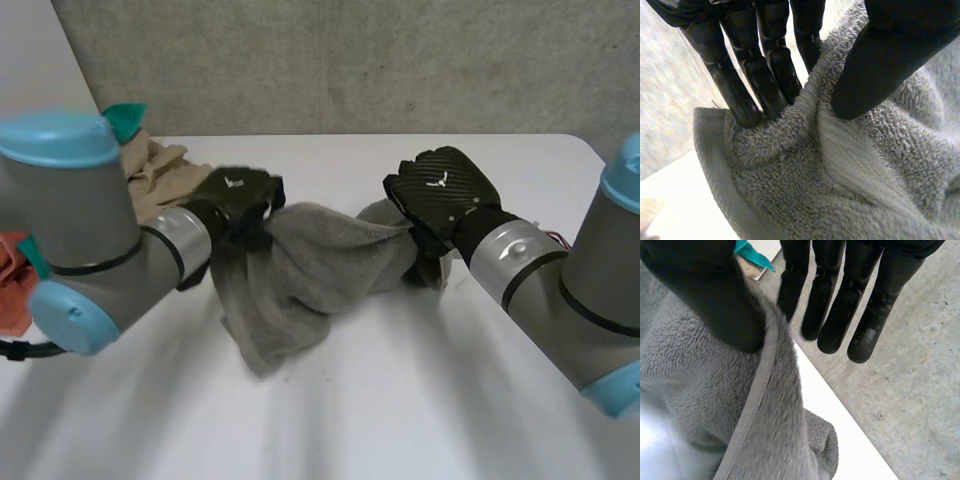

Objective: Fold the laundry.

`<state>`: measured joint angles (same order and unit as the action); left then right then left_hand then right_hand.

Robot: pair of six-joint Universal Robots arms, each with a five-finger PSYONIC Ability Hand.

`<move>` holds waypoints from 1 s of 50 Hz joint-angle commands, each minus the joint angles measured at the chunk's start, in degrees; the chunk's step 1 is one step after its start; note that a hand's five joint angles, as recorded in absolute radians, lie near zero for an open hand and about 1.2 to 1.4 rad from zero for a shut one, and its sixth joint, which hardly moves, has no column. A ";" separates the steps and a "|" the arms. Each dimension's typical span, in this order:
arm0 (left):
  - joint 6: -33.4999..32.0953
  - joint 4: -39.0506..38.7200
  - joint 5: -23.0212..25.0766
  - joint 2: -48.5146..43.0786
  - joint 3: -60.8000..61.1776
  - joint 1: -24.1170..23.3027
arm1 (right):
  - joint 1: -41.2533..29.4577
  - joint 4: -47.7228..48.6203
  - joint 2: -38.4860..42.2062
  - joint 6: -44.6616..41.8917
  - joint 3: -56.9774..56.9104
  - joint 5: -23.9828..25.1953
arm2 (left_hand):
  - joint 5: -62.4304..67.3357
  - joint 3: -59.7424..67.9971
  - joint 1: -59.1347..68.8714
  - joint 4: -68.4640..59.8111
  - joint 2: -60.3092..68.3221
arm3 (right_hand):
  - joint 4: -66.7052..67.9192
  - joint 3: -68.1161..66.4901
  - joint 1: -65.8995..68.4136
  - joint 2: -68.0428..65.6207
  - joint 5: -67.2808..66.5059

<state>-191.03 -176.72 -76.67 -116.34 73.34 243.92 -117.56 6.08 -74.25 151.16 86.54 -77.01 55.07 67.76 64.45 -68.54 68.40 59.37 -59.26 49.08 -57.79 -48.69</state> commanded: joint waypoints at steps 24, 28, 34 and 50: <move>0.22 -1.26 -5.42 16.94 2.33 -4.06 | 19.83 -7.14 4.99 44.13 12.07 1.16 | 14.93 12.24 15.55 -11.46 11.60 | -45.60 45.49 -35.30 44.02 44.92; 0.22 -1.26 -5.42 17.47 2.33 -5.03 | 18.60 -4.95 8.32 45.09 11.29 1.16 | 14.93 12.24 15.55 -11.46 11.60 | -44.41 44.30 -34.12 42.83 43.73; 0.22 -1.17 -5.94 18.08 2.42 -6.09 | 13.42 -2.92 14.65 45.98 5.50 0.37 | 14.93 12.24 15.55 -11.46 11.60 | -44.41 44.30 -34.12 42.83 43.73; 0.40 -1.17 -7.00 20.10 2.95 -7.84 | 7.52 -2.66 28.63 49.93 -11.74 -5.69 | 14.93 12.24 15.55 -11.46 11.60 | -36.19 36.08 -25.90 34.61 35.51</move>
<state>-190.65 -177.89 -83.66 -97.10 75.84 236.63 -108.39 3.45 -50.86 199.19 81.95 -77.66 55.07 68.23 64.46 -68.80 68.59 13.58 -12.85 11.80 -12.73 -3.97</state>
